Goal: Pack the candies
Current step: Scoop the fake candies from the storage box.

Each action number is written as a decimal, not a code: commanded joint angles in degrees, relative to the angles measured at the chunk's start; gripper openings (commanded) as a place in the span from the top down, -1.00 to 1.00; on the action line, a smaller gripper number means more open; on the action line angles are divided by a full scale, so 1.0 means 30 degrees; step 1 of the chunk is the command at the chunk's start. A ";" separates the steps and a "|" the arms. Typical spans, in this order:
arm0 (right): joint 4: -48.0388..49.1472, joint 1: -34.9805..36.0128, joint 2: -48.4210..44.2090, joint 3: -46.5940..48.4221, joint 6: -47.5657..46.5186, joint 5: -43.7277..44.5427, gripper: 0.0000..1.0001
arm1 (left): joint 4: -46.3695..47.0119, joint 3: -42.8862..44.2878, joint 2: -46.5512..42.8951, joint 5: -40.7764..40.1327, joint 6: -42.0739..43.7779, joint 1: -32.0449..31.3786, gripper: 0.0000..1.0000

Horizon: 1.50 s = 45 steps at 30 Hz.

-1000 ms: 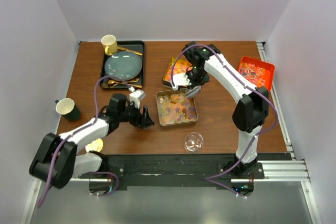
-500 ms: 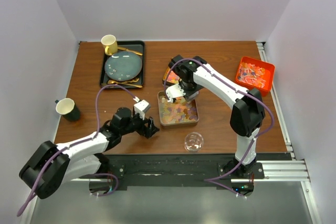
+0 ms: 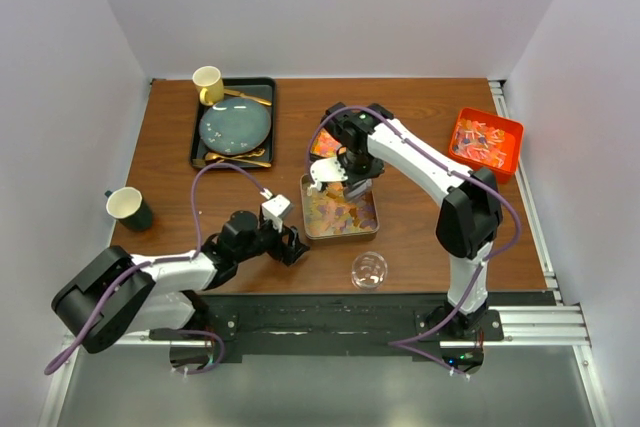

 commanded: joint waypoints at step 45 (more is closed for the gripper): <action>0.5583 -0.0073 -0.1536 -0.6640 -0.1512 -0.0373 1.00 | 0.5647 -0.0673 0.2050 0.0303 0.1844 -0.0052 -0.59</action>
